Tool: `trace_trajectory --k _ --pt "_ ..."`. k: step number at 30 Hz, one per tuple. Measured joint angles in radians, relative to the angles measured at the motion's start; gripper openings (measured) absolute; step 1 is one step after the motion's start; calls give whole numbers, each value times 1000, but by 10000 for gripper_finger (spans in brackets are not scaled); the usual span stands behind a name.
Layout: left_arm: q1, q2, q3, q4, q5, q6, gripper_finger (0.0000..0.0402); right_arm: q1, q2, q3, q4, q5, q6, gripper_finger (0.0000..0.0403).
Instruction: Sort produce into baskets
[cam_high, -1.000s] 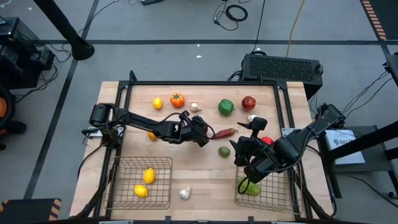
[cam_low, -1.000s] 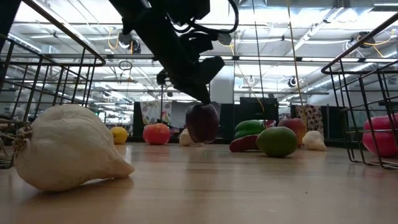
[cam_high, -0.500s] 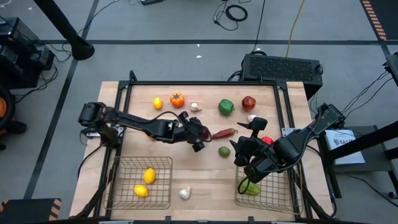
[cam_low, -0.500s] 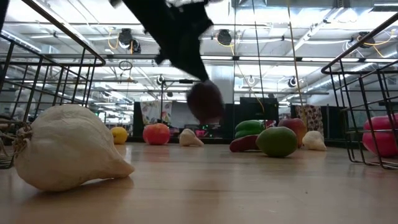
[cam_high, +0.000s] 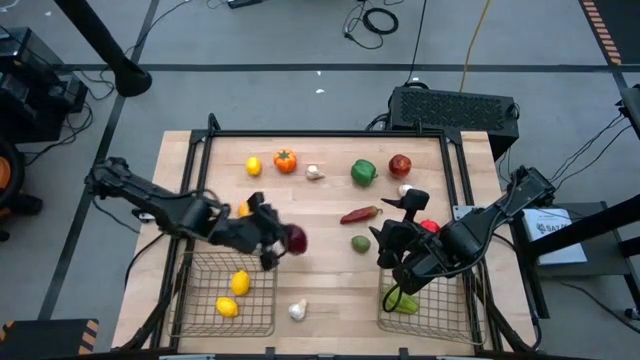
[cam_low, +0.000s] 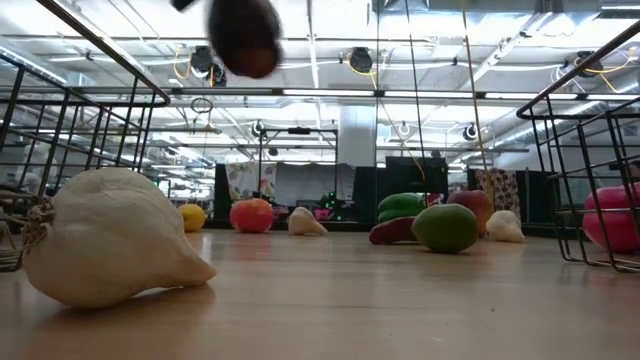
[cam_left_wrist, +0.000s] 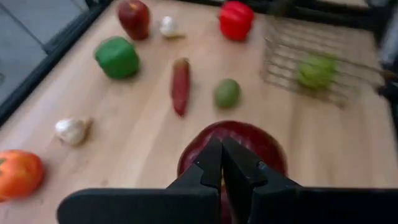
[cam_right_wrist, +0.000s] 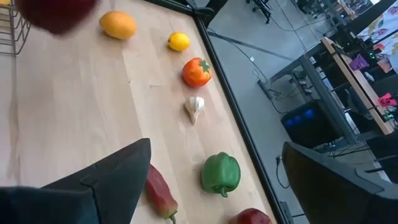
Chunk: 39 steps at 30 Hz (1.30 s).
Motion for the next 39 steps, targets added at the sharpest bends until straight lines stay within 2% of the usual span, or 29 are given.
trace_trajectory --k 11,19,26,39 --pt "-245 -45 0 -78 -3 -119 8 -33 0 0 4 5 -13 354" --pt "-348 -19 0 -254 -57 -286 8 -46 0 0 30 2 -13 354" --pt "-379 52 0 -324 -56 -364 8 -45 0 0 34 0 -13 354" --pt "-384 222 0 -331 -53 -367 9 -45 0 0 38 -23 -13 354"
